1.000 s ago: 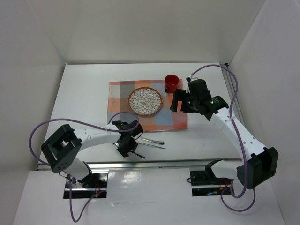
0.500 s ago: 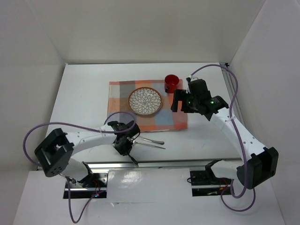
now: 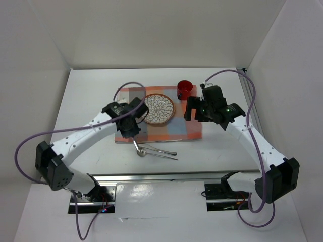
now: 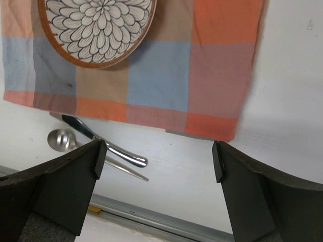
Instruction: Set the dinner table for one person
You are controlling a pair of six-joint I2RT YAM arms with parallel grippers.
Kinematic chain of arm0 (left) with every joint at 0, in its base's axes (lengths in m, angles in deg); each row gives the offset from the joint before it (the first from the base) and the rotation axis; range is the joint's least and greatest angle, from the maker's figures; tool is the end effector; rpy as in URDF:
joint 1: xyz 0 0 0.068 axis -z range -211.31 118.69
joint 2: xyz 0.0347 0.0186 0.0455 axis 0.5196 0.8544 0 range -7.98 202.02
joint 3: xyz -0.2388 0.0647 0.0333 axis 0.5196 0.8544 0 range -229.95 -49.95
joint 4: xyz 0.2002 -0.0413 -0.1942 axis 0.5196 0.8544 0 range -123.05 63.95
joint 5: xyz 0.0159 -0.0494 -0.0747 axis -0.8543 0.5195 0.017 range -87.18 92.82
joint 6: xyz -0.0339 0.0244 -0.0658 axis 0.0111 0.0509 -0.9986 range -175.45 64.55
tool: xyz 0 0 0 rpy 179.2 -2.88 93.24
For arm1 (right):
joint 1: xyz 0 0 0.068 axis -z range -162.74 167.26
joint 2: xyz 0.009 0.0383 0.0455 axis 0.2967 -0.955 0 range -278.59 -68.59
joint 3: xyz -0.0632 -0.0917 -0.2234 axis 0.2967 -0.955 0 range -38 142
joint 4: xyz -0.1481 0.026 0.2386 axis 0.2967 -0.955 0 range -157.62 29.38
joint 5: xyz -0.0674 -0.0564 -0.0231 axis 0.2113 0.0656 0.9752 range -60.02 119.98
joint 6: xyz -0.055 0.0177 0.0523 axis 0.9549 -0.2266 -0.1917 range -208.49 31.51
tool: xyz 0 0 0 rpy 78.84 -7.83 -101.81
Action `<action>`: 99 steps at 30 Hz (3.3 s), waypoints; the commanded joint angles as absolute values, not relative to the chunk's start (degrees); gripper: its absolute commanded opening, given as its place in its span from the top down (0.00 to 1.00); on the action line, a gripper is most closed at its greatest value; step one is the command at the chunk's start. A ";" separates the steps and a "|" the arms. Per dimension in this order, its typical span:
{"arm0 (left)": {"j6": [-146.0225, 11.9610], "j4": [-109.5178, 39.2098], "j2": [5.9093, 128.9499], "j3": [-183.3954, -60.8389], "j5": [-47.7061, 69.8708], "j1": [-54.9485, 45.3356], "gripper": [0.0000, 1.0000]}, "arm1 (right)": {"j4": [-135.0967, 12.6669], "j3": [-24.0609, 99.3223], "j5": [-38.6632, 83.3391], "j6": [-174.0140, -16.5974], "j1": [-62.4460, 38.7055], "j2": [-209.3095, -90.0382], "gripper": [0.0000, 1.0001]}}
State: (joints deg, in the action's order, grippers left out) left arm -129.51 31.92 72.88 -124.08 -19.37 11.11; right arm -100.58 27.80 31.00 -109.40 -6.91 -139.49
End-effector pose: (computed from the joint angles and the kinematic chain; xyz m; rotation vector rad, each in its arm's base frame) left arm 0.2357 -0.1815 0.2500 -0.8020 2.5233 -0.0893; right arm 0.2849 0.1265 0.2768 -0.0591 2.3857 0.3589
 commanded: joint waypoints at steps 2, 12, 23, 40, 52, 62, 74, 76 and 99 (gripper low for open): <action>-103.56 27.43 81.74 -133.87 -20.48 5.80 1.00 | -99.03 25.54 28.75 -108.62 -7.70 -136.89 0.00; -84.64 21.27 101.15 -146.62 -13.00 -5.99 1.00 | -99.56 22.82 29.98 -108.62 -8.23 -137.76 0.00; -81.73 20.30 115.59 -154.97 -13.78 -9.95 1.00 | -87.00 11.93 7.57 -101.32 -13.14 -132.32 0.03; -83.49 21.78 111.21 -155.59 -12.38 -13.73 0.23 | -79.96 16.22 25.84 -100.55 -37.59 -153.48 0.35; -86.65 24.34 96.54 -153.93 -9.22 -13.73 0.22 | -75.39 19.83 28.48 -96.40 -39.87 -163.07 0.42; -88.67 21.97 89.85 -147.24 -9.13 -14.78 0.22 | -74.07 19.74 29.72 -96.40 -41.81 -167.38 0.48; -88.67 21.44 88.26 -144.96 -9.13 -15.93 0.22 | -76.70 20.27 31.47 -95.17 -45.93 -169.59 0.85; -88.67 21.44 87.65 -144.96 -9.13 -15.93 0.22 | -77.58 20.88 32.26 -95.17 -46.55 -168.44 1.00; -89.82 24.16 83.17 -149.35 -7.55 -17.59 0.22 | -93.76 37.05 45.27 -116.52 -19.67 -166.58 1.00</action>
State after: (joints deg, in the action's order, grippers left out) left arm -88.90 22.91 85.32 -147.86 -8.18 -17.42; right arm -91.71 32.98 43.65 -110.38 -21.68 -163.75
